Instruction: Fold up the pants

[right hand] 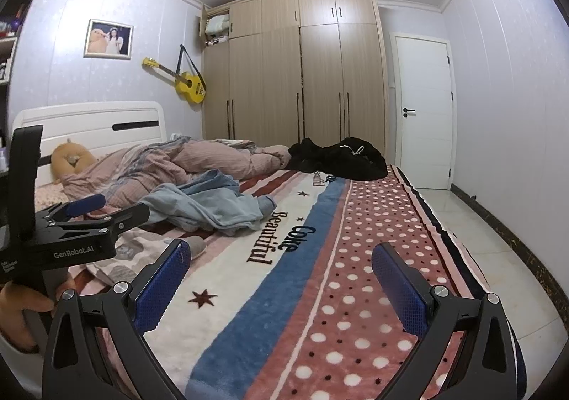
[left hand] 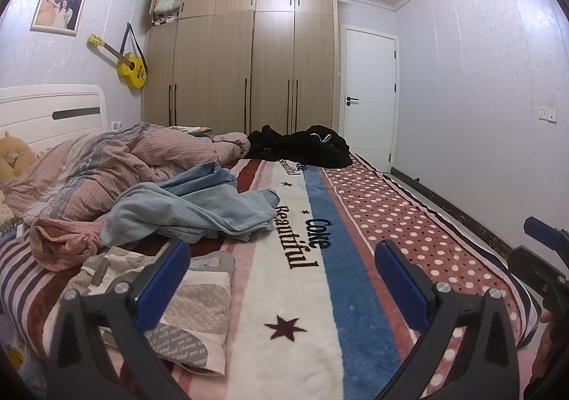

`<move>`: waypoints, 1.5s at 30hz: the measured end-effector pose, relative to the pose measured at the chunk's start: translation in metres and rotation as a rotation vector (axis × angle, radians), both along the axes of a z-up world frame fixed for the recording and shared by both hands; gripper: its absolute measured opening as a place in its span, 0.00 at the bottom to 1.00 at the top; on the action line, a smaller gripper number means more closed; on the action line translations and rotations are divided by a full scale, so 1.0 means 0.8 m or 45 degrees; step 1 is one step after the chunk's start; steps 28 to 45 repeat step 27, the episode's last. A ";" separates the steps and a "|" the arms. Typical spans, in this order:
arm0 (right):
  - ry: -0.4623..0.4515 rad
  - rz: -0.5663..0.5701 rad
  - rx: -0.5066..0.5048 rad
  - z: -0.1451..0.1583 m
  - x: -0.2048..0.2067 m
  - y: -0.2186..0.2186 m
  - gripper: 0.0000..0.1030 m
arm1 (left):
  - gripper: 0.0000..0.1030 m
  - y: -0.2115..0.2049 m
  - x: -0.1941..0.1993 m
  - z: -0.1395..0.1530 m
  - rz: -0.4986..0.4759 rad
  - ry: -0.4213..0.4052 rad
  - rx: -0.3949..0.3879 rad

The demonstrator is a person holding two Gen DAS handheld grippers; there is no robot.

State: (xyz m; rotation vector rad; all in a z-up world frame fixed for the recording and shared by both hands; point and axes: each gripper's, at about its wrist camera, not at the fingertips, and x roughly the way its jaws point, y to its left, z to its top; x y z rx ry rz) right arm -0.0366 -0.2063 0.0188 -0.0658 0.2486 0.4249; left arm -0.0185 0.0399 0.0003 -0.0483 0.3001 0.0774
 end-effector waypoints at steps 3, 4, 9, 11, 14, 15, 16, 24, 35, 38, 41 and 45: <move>0.001 0.001 0.001 0.000 0.000 0.000 0.99 | 0.99 0.000 0.000 0.000 0.000 0.000 0.000; 0.001 0.001 0.000 0.000 0.000 0.000 0.99 | 0.99 0.000 0.000 0.000 0.000 0.001 0.001; 0.002 0.001 0.002 -0.001 0.000 0.000 0.99 | 0.99 0.000 0.000 0.000 -0.001 0.001 0.001; 0.002 0.001 0.003 0.000 -0.001 0.001 0.99 | 0.99 0.000 0.000 0.000 -0.001 0.001 0.002; 0.001 0.000 0.001 -0.001 0.000 0.000 0.99 | 0.99 0.000 0.000 0.000 -0.001 0.001 0.000; 0.001 -0.001 0.001 -0.001 0.000 0.000 0.99 | 0.99 0.000 0.000 0.000 -0.001 0.000 0.000; 0.001 0.000 0.002 -0.001 0.001 0.000 0.99 | 0.99 0.000 0.000 0.000 -0.003 0.000 0.000; 0.001 -0.001 0.002 -0.001 0.001 0.000 0.99 | 0.99 0.000 0.000 0.000 -0.006 0.001 0.003; 0.002 -0.001 0.005 -0.001 0.001 0.001 0.99 | 0.99 0.000 0.000 0.000 -0.001 0.001 0.007; 0.002 -0.001 0.005 -0.001 0.001 0.001 0.99 | 0.99 0.000 0.000 0.000 -0.001 0.001 0.007; 0.002 -0.001 0.005 -0.001 0.001 0.001 0.99 | 0.99 0.000 0.000 0.000 -0.001 0.001 0.007; 0.002 -0.001 0.005 -0.001 0.001 0.001 0.99 | 0.99 0.000 0.000 0.000 -0.001 0.001 0.007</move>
